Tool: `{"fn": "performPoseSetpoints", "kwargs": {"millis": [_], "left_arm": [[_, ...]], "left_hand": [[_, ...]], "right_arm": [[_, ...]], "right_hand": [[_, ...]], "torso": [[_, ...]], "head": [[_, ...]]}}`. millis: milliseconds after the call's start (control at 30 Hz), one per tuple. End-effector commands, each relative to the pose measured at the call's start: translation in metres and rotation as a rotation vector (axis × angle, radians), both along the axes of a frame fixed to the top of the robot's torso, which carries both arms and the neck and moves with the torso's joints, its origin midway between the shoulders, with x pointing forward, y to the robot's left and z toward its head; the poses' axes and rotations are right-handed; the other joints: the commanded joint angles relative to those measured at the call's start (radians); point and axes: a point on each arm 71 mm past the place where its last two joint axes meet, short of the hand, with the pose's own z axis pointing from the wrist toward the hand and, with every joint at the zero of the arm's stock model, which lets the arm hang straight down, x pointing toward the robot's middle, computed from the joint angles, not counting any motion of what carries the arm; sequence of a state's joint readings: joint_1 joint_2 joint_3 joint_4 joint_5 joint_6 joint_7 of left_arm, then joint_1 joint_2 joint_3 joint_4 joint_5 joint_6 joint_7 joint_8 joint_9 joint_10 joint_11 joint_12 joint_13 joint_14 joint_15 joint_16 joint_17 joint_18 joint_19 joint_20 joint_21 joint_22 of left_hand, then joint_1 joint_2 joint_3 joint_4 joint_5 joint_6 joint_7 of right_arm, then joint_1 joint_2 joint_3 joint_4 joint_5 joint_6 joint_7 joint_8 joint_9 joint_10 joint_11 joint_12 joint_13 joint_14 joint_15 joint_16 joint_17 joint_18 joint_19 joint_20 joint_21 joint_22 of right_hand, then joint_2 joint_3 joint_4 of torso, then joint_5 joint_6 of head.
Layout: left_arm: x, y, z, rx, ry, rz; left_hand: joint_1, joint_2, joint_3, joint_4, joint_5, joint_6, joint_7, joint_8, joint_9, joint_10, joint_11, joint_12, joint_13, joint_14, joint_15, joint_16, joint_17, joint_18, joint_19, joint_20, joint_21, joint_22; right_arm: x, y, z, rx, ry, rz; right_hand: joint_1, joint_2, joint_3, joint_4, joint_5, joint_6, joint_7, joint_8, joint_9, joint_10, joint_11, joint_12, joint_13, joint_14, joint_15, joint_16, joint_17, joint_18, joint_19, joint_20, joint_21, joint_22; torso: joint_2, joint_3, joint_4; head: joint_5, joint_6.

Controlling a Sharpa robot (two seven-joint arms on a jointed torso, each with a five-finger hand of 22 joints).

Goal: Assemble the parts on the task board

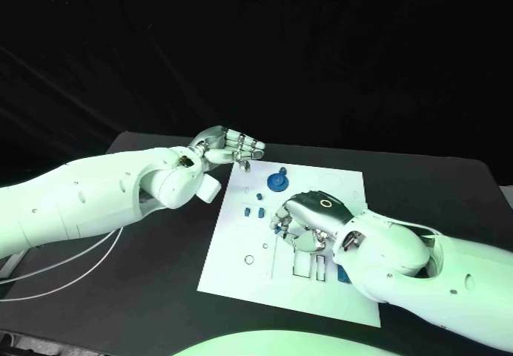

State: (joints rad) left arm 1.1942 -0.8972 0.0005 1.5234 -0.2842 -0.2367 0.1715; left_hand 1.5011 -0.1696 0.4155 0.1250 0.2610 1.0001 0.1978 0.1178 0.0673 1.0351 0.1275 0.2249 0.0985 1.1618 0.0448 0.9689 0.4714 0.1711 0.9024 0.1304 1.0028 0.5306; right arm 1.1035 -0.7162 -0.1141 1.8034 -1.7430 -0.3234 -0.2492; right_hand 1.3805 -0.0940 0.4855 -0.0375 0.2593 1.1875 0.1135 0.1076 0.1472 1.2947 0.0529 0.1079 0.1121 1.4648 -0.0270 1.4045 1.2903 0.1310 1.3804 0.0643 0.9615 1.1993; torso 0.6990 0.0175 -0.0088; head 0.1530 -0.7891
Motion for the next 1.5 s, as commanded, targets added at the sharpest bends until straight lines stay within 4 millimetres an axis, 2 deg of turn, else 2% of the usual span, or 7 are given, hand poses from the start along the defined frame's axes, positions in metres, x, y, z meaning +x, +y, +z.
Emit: {"fn": "performPoseSetpoints", "kwargs": {"millis": [33,200,400,567,700,1067,1500], "left_arm": [[0.0,-0.003,0.001,-0.003,-0.001,-0.013],[0.0,-0.006,0.0,-0.004,0.002,-0.02],[0.0,-0.008,0.0,-0.004,0.007,-0.027],[0.0,-0.008,0.0,-0.004,0.009,-0.028],[0.0,-0.009,-0.001,-0.003,0.011,-0.03],[0.0,-0.009,-0.001,-0.002,0.015,-0.034],[0.001,-0.008,-0.001,0.005,0.018,-0.037]], "left_hand": [[-0.007,0.002,-0.003,-0.003,-0.003,-0.006,0.001,-0.003,0.0,-0.006,0.003,0.003,-0.001,-0.005,-0.001,-0.005,-0.001,0.013,-0.003,0.001,-0.002,0.0],[-0.007,0.002,-0.003,-0.003,-0.003,-0.006,0.001,-0.003,0.0,-0.006,0.003,0.003,-0.001,-0.005,-0.001,-0.005,-0.001,0.013,-0.003,0.001,-0.002,0.0],[-0.008,0.002,-0.004,-0.003,-0.003,-0.007,0.002,-0.003,0.0,-0.008,0.003,0.005,-0.001,-0.006,0.0,-0.005,-0.001,0.013,-0.004,0.002,-0.002,0.0],[-0.008,0.002,-0.005,-0.004,-0.003,-0.011,0.003,-0.003,0.0,-0.013,0.004,0.007,-0.001,-0.005,0.0,-0.004,-0.002,0.013,-0.003,0.003,-0.002,0.0],[-0.008,0.002,-0.005,-0.005,-0.003,-0.011,0.003,-0.003,0.0,-0.013,0.004,0.007,-0.001,-0.005,0.0,-0.003,-0.002,0.013,-0.003,0.003,-0.002,0.0],[-0.008,0.003,-0.005,-0.005,-0.002,-0.013,0.004,-0.003,0.0,-0.016,0.005,0.009,-0.001,-0.005,0.001,-0.003,-0.002,0.013,-0.002,0.003,-0.002,0.0],[-0.009,0.004,-0.006,-0.006,-0.002,-0.016,0.004,-0.003,0.0,-0.02,0.006,0.011,-0.001,-0.005,0.001,-0.002,-0.002,0.013,-0.002,0.004,-0.002,-0.001]], "right_arm": [[-0.004,0.006,-0.008,0.026,0.031,0.027],[-0.005,0.014,-0.02,0.033,0.045,0.039],[-0.004,0.018,-0.028,0.034,0.048,0.044],[-0.005,0.02,-0.033,0.028,0.055,0.046],[-0.005,0.02,-0.035,0.017,0.06,0.038],[-0.003,0.019,-0.039,-0.009,0.06,0.02],[-0.002,0.017,-0.038,0.003,0.041,0.005]], "right_hand": [[-0.008,0.003,0.002,-0.002,0.004,0.007,0.004,0.005,0.001,0.006,-0.006,-0.005,0.001,0.056,-0.005,0.004,0.0,-0.018,-0.007,0.003,-0.003,0.001],[-0.007,0.007,0.005,-0.004,0.003,0.003,0.005,0.003,0.002,0.004,-0.005,-0.007,0.002,0.055,-0.004,0.004,0.0,-0.017,-0.01,0.003,-0.004,0.003],[-0.007,0.007,0.006,-0.005,0.002,0.002,0.006,0.002,0.002,0.004,-0.005,-0.008,0.002,0.056,-0.004,0.006,0.002,-0.017,-0.011,0.003,-0.006,0.003],[-0.007,0.006,0.006,-0.006,0.003,0.002,0.006,0.002,0.002,0.003,-0.005,-0.009,0.002,0.056,-0.004,0.007,0.004,-0.017,-0.011,0.004,-0.004,0.004],[-0.008,0.006,0.005,-0.006,0.002,0.002,0.006,0.002,0.003,0.003,-0.004,-0.009,0.002,0.056,-0.003,0.007,0.003,-0.017,-0.011,0.004,-0.001,0.006],[-0.009,0.007,0.005,-0.005,0.002,0.002,0.006,0.002,0.003,0.003,-0.004,-0.009,0.002,0.056,-0.003,0.008,0.005,-0.018,-0.011,0.004,-0.001,0.007],[-0.009,0.008,0.006,-0.005,0.002,0.001,0.007,0.001,0.003,0.004,-0.004,-0.009,0.002,0.057,-0.003,0.01,0.009,-0.019,-0.008,0.004,0.01,0.014]], "torso": [[0.0,0.0022,-0.0022],[0.001,-0.0001,0.0004],[0.001,0.001,0.0007],[0.001,0.0003,-0.0006],[0.001,0.0013,-0.0002],[0.0,0.0004,0.0008],[0.0,0.0002,0.0001]], "head": [[0.027,-0.009],[0.037,-0.017],[0.047,-0.027],[0.049,-0.032],[0.05,-0.036],[0.046,-0.037],[0.045,-0.032]]}}
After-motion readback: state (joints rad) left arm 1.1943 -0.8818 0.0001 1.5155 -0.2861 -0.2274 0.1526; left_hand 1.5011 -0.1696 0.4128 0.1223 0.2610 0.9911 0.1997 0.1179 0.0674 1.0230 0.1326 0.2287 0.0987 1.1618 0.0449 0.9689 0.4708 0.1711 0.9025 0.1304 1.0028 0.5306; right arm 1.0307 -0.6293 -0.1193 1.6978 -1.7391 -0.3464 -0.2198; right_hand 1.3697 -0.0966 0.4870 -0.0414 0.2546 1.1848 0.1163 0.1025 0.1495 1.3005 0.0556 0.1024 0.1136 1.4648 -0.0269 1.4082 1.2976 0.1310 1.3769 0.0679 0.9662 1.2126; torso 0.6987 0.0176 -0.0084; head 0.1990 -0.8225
